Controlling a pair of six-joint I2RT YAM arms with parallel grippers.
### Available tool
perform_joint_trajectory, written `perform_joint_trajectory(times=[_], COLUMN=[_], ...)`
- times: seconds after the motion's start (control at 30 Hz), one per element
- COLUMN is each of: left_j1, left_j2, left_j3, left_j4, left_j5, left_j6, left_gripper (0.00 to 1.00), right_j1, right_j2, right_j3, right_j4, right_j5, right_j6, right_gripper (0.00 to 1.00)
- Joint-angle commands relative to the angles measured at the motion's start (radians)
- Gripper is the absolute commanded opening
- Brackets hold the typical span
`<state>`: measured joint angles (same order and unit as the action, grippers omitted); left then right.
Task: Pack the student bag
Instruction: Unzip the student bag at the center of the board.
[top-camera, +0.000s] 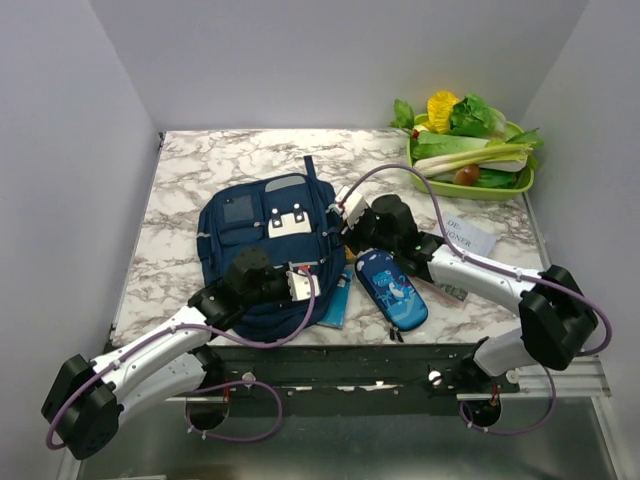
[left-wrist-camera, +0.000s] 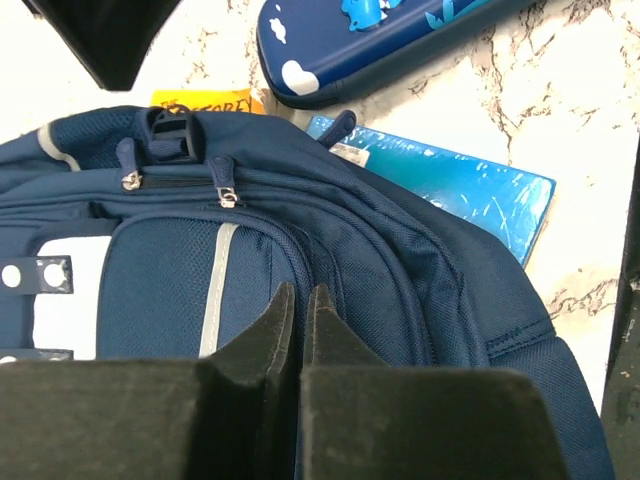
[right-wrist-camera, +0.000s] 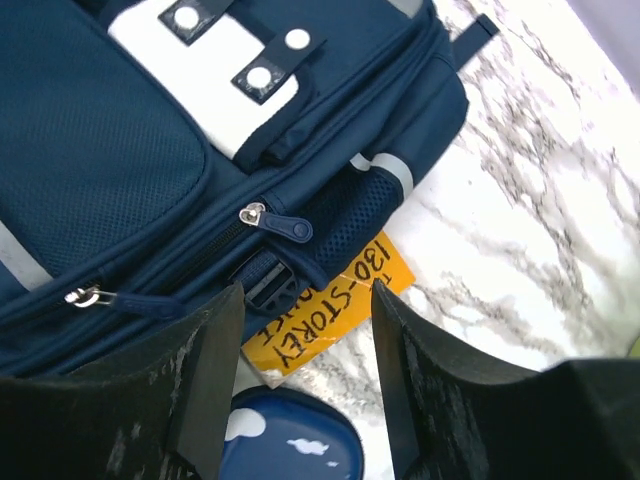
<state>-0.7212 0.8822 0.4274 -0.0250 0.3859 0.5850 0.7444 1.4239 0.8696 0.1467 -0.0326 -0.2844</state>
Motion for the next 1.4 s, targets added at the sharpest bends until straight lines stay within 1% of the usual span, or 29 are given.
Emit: perform_joint_trajectory(times=[0.0,0.03,0.13,0.2,0.23,0.27,0.47,0.67,1.0,1.03,1.13,1.17,1.23,1.27,1.3,1.37], left_j1=[0.006,0.006,0.006,0.005,0.006,0.006,0.006,0.006,0.006,0.006,0.006,0.006,0.006,0.006,0.006,0.006], left_j2=[-0.049,-0.064,-0.103,-0.118,-0.136,-0.144,-0.189,-0.216,-0.223,-0.223,-0.216,-0.215,-0.213,-0.212,-0.212,-0.213], left_j3=[0.05,0.056,0.079,0.089,0.094,0.097,0.087,0.071,0.08,0.083,0.103,0.114,0.119,0.114,0.111,0.106], left_j4=[-0.024,-0.03,-0.055,-0.081,-0.091,-0.105,-0.156,-0.159,-0.17,-0.17,-0.193,-0.208,-0.211,-0.207,-0.204,-0.182], left_j5=[-0.057,-0.062,-0.061,-0.052,-0.039,-0.036,-0.015,-0.009,-0.002,-0.002,-0.002,-0.005,-0.015,-0.021,-0.03,-0.042], left_j6=[0.039,0.038,0.016,-0.003,-0.01,-0.014,-0.019,-0.013,-0.02,-0.02,-0.027,-0.028,-0.036,-0.036,-0.037,-0.051], left_gripper=[0.01,0.0,0.0,0.0,0.0,0.0,0.0,0.0,0.0,0.0,0.0,0.0,0.0,0.0,0.0,0.0], right_j1=[0.001,0.001,-0.007,-0.019,-0.022,-0.028,-0.045,-0.045,-0.045,-0.048,-0.063,-0.063,-0.065,-0.065,-0.065,-0.065], right_j2=[0.087,0.102,0.154,0.184,0.188,0.194,0.231,0.256,0.314,0.326,0.345,0.346,0.342,0.333,0.323,0.287], right_j3=[0.086,0.101,0.143,0.17,0.177,0.178,0.197,0.218,0.261,0.27,0.276,0.281,0.278,0.266,0.259,0.241], right_j4=[-0.128,-0.143,-0.144,-0.144,-0.171,-0.17,-0.17,-0.165,-0.159,-0.157,-0.162,-0.167,-0.176,-0.176,-0.176,-0.167], right_j5=[-0.085,-0.087,-0.092,-0.127,-0.148,-0.188,-0.272,-0.338,-0.372,-0.377,-0.421,-0.428,-0.444,-0.451,-0.452,-0.441], right_j6=[-0.24,-0.268,-0.308,-0.321,-0.335,-0.344,-0.377,-0.401,-0.424,-0.415,-0.401,-0.4,-0.403,-0.406,-0.404,-0.391], right_gripper=[0.61,0.61,0.6,0.59,0.59,0.58,0.57,0.56,0.52,0.51,0.36,0.22,0.11,0.03,0.01,0.01])
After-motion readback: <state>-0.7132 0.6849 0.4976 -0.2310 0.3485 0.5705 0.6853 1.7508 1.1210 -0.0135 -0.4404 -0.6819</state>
